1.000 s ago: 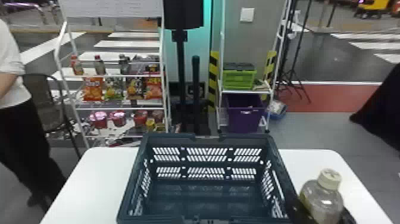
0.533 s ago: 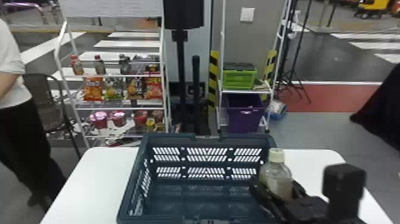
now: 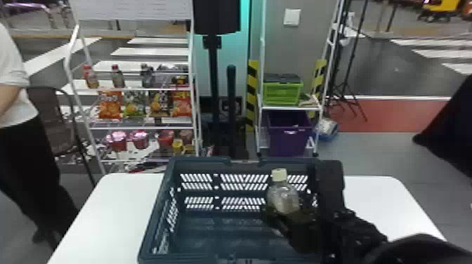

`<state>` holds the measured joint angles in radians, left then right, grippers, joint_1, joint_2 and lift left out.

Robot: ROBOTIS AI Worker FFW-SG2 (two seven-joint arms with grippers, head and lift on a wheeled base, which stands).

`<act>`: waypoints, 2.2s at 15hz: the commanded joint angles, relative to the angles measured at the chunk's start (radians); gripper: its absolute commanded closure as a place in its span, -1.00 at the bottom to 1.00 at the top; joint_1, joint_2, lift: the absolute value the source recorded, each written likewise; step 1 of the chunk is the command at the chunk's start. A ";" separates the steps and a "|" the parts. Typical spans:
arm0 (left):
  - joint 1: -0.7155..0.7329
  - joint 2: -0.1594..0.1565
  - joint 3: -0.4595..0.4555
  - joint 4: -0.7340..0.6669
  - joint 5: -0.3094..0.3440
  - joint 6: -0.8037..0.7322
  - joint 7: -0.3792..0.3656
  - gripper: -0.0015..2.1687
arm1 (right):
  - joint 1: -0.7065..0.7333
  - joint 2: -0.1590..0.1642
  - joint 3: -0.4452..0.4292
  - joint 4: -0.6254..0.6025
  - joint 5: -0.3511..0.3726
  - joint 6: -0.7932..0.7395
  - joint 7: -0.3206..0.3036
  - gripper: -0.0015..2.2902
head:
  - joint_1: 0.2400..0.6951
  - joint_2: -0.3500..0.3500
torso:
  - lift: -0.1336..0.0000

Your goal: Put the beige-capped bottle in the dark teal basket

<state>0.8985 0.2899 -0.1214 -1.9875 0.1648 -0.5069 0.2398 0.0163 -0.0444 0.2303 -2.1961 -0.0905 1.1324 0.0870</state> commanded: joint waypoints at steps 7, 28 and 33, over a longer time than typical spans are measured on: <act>-0.012 0.000 0.008 0.009 0.015 0.009 0.000 -0.84 | -0.177 0.043 0.032 0.338 -0.083 0.011 -0.006 0.98 | 0.14 0.00 | 1.00; -0.006 0.003 0.009 -0.014 0.016 0.018 -0.004 -0.84 | 0.188 -0.086 -0.045 0.006 -0.126 -0.418 -0.038 -0.96 | 0.14 0.00 | 1.00; -0.010 0.003 0.008 -0.019 0.016 0.021 -0.004 -0.84 | 0.527 -0.114 -0.172 -0.077 -0.150 -0.872 -0.006 -0.96 | 0.14 0.00 | 1.00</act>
<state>0.8891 0.2930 -0.1134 -2.0040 0.1810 -0.4873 0.2362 0.4544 -0.1569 0.0939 -2.2647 -0.2238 0.4106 0.0784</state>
